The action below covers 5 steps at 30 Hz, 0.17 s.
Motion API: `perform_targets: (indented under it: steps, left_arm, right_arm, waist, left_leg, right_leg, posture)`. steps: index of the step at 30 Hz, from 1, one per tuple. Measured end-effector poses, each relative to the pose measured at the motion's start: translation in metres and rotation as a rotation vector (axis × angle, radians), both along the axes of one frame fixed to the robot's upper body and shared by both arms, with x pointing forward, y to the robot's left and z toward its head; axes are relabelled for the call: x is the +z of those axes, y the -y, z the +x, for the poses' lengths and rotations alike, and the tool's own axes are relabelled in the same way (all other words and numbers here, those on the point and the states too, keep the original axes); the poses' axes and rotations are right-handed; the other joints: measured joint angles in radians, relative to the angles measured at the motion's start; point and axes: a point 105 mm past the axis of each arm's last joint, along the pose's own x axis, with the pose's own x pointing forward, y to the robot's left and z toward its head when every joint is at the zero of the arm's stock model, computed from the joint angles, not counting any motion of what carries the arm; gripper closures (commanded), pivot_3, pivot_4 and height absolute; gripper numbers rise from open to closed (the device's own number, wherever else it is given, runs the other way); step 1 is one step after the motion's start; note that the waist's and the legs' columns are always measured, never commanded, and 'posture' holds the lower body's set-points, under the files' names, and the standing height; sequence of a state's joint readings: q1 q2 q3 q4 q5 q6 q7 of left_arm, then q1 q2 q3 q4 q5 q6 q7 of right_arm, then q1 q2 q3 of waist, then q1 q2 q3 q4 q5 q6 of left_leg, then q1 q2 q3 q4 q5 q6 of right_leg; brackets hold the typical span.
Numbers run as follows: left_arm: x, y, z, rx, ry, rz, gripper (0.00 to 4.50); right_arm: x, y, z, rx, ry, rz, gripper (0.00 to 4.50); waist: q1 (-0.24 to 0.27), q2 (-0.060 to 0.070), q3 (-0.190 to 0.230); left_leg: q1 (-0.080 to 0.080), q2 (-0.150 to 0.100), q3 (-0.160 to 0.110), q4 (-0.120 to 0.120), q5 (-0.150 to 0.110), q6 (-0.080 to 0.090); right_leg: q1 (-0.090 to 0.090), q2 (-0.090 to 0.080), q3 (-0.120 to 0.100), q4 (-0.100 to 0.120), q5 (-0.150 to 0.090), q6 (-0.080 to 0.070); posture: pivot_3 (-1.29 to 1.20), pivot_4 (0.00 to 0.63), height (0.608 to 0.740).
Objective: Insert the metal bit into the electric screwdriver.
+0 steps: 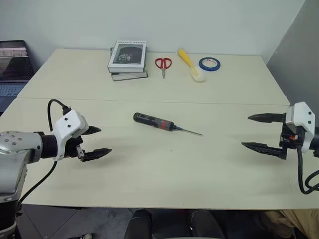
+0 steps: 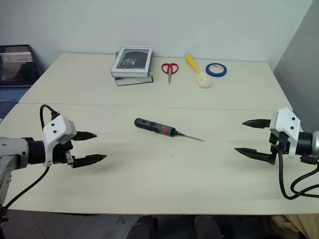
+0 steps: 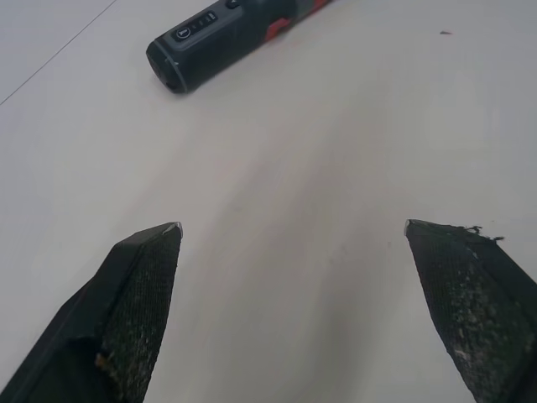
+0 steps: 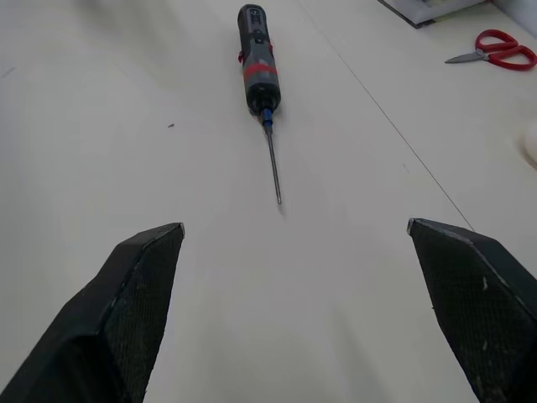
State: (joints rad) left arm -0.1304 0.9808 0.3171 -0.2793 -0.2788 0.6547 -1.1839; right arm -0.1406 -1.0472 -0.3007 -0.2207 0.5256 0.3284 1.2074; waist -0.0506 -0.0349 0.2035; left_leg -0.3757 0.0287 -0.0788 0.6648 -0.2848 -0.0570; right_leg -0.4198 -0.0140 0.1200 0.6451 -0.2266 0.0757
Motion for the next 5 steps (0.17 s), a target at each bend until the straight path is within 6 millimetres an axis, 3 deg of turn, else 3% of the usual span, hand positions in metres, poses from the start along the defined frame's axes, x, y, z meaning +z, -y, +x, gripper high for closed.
perform_targets:
  steps: [5]
  left_arm:
    - [0.0018, 0.0001, 0.0009, 0.003, 0.013, -0.001, 0.07]
  right_arm:
    - [0.0038, 0.0061, -0.0008, 0.008, 0.004, -0.003, 0.00]
  waist:
    - [-0.004, 0.000, 0.000]
  left_leg:
    - [0.000, 0.000, 0.000, -0.001, 0.000, 0.000]
  right_leg:
    - [0.000, 0.000, 0.000, 0.000, 0.002, 0.004]
  posture:
    - [0.00, 0.150, 0.740]
